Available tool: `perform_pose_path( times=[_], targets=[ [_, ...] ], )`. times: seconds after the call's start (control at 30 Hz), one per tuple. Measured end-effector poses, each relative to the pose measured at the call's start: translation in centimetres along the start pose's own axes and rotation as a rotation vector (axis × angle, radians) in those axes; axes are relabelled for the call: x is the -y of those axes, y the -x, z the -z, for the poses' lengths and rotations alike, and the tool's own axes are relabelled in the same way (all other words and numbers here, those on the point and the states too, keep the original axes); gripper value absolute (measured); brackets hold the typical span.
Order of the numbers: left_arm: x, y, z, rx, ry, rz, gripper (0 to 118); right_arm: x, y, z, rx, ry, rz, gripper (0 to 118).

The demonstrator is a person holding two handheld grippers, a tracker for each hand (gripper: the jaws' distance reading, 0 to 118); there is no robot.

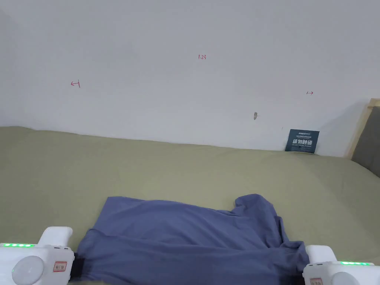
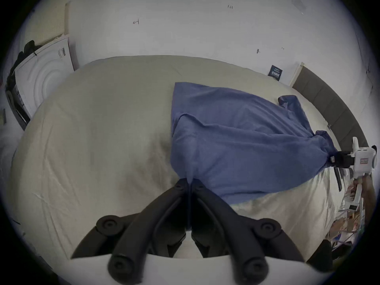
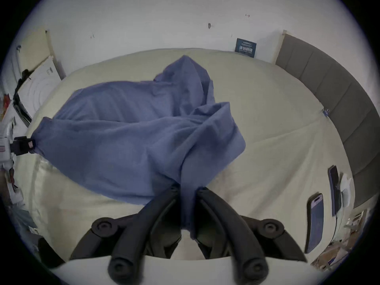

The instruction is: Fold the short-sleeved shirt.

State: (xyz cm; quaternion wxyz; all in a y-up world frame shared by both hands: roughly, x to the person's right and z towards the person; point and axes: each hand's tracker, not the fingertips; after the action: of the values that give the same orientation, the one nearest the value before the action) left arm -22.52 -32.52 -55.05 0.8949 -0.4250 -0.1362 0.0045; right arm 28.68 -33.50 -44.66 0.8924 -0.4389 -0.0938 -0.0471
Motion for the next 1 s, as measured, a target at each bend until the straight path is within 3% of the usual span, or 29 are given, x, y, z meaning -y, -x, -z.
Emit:
perform_pose_path(
  times=[0.17,0.43,0.7,0.73,0.77,0.8,0.83,0.87,0.9,1.0],
  targets=[
    [1.0,0.7,-3.0,0.002,-0.007,0.021,3,1.7,-0.3,-3.5,0.012,0.01,-0.011,9],
    [8.0,0.9,-7.0,0.044,0.068,0.012,3,8.3,-2.5,-6.6,-0.03,0.086,0.038,9],
    [13.5,2.3,-5.2,0.062,0.159,-0.124,3,13.1,-3.6,-4.7,-0.037,0.134,0.06,9],
    [13.5,2.4,-4.9,0.063,0.151,-0.132,3,13.1,-3.8,-4.6,-0.045,0.14,0.079,15],
    [13.1,2.5,-5.1,0.071,0.151,-0.139,7,12.9,-3.7,-4.7,-0.023,0.155,0.088,29],
    [12.6,2.6,-5.5,0.075,0.156,-0.142,21,12.6,-3.7,-5.1,0.017,0.179,0.081,50],
    [11.9,2.5,-6.0,0.057,0.169,-0.148,57,12.3,-3.8,-5.7,0.038,0.187,0.054,73],
    [11.3,2.2,-6.7,0.041,0.179,-0.148,79,12.0,-3.9,-6.5,0.019,0.175,0.044,78],
    [10.6,2.2,-7.5,0.03,0.175,-0.142,86,11.4,-4.0,-7.7,0.018,0.15,0.032,75],
    [8.0,1.1,-9.9,0.067,0.077,-0.09,86,9.1,-3.6,-10.2,0.072,0.065,0.022,77]
  ],
)
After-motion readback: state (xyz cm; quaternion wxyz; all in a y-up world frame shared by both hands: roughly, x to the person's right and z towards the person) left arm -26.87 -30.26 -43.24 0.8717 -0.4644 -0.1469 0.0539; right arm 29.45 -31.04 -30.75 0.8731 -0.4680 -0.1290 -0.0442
